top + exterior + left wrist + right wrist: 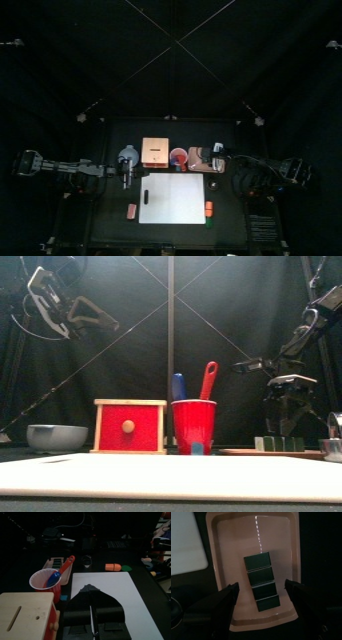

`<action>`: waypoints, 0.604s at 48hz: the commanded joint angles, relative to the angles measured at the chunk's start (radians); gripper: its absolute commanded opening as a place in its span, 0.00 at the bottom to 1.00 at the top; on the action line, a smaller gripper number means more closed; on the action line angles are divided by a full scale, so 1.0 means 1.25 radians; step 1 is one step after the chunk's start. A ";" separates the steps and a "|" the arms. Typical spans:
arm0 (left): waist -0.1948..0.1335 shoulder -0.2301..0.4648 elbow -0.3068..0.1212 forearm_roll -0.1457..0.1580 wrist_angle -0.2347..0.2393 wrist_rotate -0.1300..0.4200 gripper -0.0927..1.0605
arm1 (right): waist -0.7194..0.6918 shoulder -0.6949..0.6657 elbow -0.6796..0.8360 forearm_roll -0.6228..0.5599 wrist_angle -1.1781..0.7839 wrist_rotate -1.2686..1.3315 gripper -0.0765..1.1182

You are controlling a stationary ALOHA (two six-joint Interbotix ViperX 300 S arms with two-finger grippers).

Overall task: Place sushi on board then cut the sushi with the knife then place the pieces on the plate
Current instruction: Place the sushi on the board

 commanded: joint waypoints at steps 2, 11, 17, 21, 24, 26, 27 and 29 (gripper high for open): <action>0.002 0.001 -0.010 -0.001 -0.004 -0.001 0.07 | -0.025 0.034 -0.020 0.047 -0.021 -0.049 0.91; 0.002 0.001 -0.010 -0.007 -0.004 -0.001 0.07 | -0.028 0.090 -0.020 0.067 -0.053 -0.065 0.88; 0.002 0.001 -0.009 -0.009 -0.004 -0.001 0.07 | -0.029 0.104 -0.016 0.067 -0.069 -0.065 0.79; 0.002 0.001 -0.007 -0.009 -0.004 -0.001 0.07 | -0.034 0.103 -0.016 0.071 -0.069 -0.064 0.67; 0.001 0.001 -0.006 -0.007 -0.004 -0.002 0.07 | -0.034 0.096 -0.018 0.072 -0.063 -0.058 0.59; 0.002 0.001 -0.006 -0.009 -0.004 -0.002 0.07 | -0.034 0.083 -0.021 0.075 -0.054 -0.045 0.54; 0.002 0.001 -0.006 -0.009 -0.004 -0.002 0.07 | -0.034 0.077 -0.023 0.077 -0.048 -0.043 0.52; 0.002 0.001 -0.006 -0.009 -0.004 -0.004 0.07 | -0.034 0.064 -0.028 0.091 -0.033 -0.037 0.52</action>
